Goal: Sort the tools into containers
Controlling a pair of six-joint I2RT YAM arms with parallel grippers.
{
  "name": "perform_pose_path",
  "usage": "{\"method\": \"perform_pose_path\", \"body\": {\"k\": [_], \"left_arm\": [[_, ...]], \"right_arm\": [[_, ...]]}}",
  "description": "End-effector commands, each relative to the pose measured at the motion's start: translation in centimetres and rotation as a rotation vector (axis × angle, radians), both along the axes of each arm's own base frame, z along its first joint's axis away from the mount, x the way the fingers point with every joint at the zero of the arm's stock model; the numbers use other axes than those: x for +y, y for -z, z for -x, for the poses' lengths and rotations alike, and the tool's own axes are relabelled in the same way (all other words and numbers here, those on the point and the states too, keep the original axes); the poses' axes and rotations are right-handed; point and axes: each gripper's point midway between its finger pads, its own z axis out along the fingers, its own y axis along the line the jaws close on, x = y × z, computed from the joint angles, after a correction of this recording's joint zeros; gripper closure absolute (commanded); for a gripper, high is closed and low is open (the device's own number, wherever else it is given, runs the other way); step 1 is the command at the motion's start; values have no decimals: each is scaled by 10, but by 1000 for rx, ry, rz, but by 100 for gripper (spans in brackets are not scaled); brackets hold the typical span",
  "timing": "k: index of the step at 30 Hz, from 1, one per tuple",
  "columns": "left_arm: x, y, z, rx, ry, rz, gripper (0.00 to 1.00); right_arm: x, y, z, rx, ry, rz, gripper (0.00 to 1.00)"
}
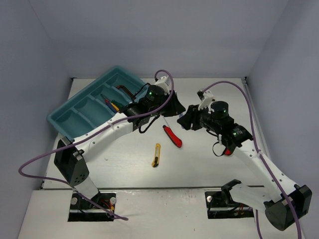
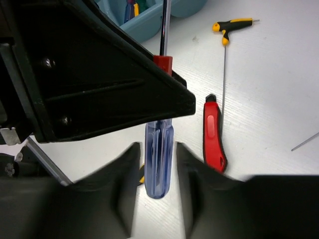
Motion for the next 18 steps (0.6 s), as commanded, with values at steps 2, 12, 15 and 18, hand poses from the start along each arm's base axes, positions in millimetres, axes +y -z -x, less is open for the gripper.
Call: {"method": "perform_pose_path", "body": {"k": [2,12,15,18], "left_arm": [[28,-33,-24,-79,-60,24,100],[220,-9,-132,2,-484,-115,100],[260,8,-155,47,-563,-171,98],[298,40,-183,120,-626,-224,91]], "right_arm": [[4,-34,-11,-127,14,-54,31],[-28,-9,-7,-89,140,53,14],[-39,-2,-6,-73,185,85,14],[-45,8,-2,-42,209,110,13]]}}
